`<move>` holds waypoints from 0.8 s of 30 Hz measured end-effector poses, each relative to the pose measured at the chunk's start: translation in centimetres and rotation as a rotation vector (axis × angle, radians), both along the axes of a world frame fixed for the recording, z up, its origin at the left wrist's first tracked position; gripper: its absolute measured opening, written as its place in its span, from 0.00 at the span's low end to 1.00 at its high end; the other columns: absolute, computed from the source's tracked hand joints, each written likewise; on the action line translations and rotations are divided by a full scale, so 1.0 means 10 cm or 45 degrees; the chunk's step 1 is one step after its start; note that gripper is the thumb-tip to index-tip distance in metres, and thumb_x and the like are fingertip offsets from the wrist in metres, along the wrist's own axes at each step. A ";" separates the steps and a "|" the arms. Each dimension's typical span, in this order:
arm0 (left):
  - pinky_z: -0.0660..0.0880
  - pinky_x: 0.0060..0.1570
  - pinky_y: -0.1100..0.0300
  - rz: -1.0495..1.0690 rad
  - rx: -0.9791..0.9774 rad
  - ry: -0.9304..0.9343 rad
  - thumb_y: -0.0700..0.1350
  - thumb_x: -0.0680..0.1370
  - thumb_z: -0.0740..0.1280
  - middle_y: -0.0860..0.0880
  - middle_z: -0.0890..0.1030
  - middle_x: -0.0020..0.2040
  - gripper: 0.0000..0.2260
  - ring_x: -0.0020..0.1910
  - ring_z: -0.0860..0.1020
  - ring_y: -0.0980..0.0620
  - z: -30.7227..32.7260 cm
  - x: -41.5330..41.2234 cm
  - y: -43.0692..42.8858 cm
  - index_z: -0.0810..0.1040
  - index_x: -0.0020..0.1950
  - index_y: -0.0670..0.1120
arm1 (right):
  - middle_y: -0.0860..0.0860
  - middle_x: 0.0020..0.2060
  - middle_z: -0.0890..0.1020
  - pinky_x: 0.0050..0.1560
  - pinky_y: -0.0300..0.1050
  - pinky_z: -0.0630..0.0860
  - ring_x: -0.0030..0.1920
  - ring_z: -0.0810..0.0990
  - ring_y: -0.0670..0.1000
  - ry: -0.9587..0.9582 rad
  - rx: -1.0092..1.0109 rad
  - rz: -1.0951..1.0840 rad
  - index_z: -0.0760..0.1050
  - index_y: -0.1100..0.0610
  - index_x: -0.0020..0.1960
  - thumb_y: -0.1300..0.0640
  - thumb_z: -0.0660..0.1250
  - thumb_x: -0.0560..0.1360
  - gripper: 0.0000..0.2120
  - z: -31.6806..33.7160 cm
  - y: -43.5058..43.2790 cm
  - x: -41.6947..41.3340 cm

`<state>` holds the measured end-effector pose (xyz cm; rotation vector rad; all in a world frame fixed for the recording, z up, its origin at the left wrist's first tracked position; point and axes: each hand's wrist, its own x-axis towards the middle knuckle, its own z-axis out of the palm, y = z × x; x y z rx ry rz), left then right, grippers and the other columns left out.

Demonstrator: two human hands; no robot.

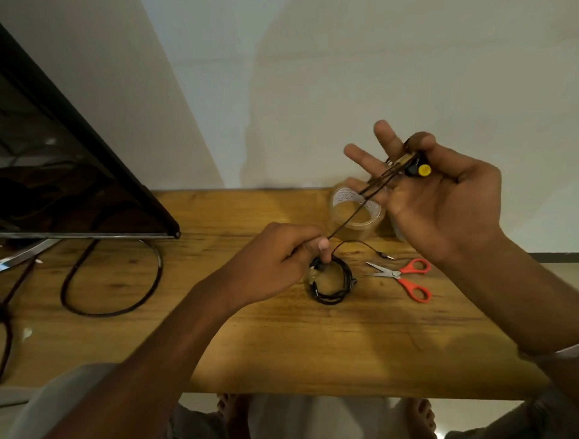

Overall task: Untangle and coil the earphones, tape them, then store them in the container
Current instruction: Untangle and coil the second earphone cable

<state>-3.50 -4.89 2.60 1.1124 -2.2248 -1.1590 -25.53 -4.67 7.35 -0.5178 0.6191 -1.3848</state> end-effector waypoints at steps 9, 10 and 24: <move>0.67 0.31 0.50 0.272 -0.182 0.294 0.46 0.83 0.61 0.44 0.77 0.32 0.11 0.31 0.72 0.39 0.17 0.03 -0.05 0.79 0.44 0.50 | 0.47 0.40 0.81 0.43 0.45 0.73 0.42 0.79 0.45 1.965 -0.884 0.025 0.76 0.57 0.49 0.56 0.55 0.84 0.12 -0.50 0.09 0.22; 0.67 0.31 0.48 0.311 -0.198 0.284 0.46 0.84 0.61 0.41 0.76 0.33 0.11 0.31 0.72 0.38 0.17 0.06 -0.07 0.79 0.44 0.49 | 0.45 0.39 0.80 0.42 0.43 0.71 0.40 0.78 0.43 1.951 -0.903 0.088 0.76 0.57 0.49 0.56 0.55 0.84 0.12 -0.52 0.12 0.26; 0.68 0.33 0.53 0.278 -0.071 0.241 0.50 0.83 0.60 0.46 0.78 0.35 0.11 0.33 0.73 0.42 -0.03 0.12 -0.16 0.79 0.44 0.53 | 0.47 0.33 0.76 0.72 0.76 0.56 0.44 0.80 0.51 -0.584 -0.029 0.669 0.72 0.55 0.44 0.61 0.57 0.78 0.08 -0.09 0.13 0.21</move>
